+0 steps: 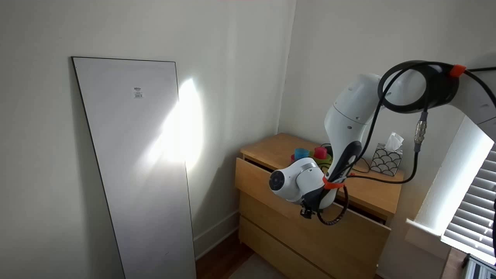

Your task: Open the first top drawer

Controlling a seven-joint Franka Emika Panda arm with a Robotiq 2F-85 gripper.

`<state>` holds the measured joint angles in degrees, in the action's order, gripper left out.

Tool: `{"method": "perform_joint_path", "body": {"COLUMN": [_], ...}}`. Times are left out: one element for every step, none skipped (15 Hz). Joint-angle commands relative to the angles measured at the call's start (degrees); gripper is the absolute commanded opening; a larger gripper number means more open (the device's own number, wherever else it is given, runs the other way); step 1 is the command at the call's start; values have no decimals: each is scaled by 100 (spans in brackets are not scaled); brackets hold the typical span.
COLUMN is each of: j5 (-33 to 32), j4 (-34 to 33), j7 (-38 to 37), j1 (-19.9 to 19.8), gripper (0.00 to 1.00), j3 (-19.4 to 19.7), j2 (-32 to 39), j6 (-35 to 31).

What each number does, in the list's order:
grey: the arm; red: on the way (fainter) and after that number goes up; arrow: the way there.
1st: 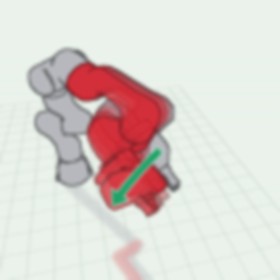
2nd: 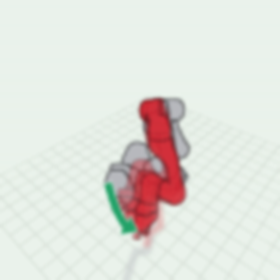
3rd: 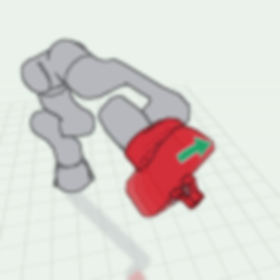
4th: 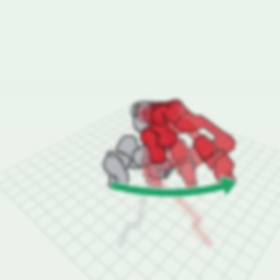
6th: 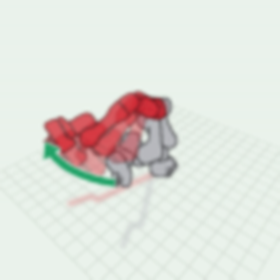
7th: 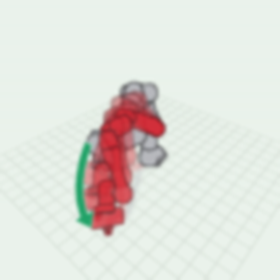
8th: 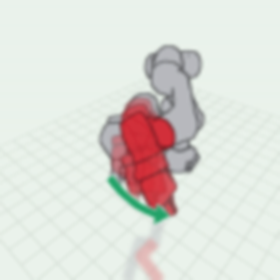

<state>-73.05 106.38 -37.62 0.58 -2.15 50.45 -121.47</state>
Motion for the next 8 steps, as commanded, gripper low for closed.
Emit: {"method": "perform_joint_path", "body": {"j5": [432,545,656,794,924,1073,1223,1406], "j4": [457,525,583,644,694,772,840,892], "j7": [475,619,777,949,1092,1241,1441,1672], "j1": [-1,4,7,11,12,2,-12,-30], "gripper": [100,100,100,100,100,100,100,100], "j3": [-290,-325,-361,-397,-423,-452,-477,-505], "j2": [-275,-357,-428,-497,-543,-618,-703,-799], "j6": [-503,-553,-613,-682,-772,-861,-940,-999]}}
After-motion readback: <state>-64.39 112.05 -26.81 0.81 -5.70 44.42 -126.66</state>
